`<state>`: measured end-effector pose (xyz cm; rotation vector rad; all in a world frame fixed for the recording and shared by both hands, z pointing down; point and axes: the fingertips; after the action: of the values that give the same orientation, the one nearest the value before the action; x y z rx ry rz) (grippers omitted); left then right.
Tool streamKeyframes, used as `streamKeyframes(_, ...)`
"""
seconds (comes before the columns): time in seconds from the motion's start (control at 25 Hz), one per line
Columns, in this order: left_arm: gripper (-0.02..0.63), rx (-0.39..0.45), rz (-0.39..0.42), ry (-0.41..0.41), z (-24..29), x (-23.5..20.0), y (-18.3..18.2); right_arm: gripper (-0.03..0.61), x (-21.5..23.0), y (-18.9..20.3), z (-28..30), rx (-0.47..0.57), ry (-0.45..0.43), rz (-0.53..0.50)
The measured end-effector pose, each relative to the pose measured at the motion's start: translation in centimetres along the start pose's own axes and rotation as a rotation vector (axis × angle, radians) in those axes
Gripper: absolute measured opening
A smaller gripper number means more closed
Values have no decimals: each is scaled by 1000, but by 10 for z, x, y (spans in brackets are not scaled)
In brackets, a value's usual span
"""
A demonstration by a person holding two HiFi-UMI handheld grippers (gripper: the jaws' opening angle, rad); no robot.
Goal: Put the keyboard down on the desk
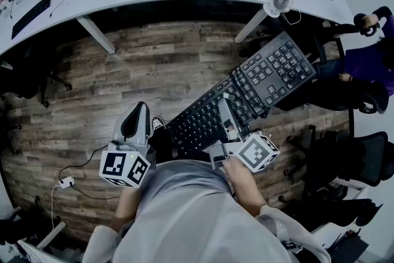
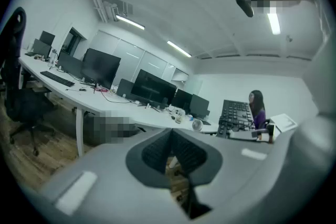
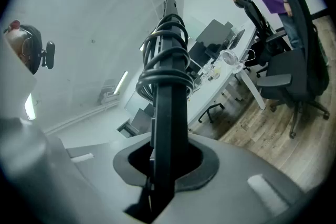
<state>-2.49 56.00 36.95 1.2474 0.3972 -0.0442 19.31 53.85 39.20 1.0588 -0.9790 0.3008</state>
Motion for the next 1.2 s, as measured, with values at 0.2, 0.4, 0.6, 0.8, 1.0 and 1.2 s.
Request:
streamKeyframes(0.2,0,5,-8,3,7,4,-3,71,2,-4,0,-7,5,-8)
streamKeyframes(0.4,0,7,-9,28,11,-3,-8,71,-4,0,4,3,21,-28)
streamKeyframes(0.6,0,18,-7,67,20,-27,-22,71,-17,6,24,42,26,-5)
streamKeyframes(0.8,0,19,-8,111,35,-52,-38,71,-29,11,49,77,38,17)
streamKeyframes(1.0,0,22,-1,156,49,-72,-51,71,-38,19,70,96,54,10)
streamKeyframes(1.2,0,21,3,179,54,-91,-61,71,-49,22,85,122,67,9)
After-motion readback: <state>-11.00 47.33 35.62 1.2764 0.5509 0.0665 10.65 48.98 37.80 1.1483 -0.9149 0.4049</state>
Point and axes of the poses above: the fingertips, and each gripper's own axes: z forward along the fingers, x to its right, y out of its underside, and after that the axes turned 4 degrees about -y, right-handed
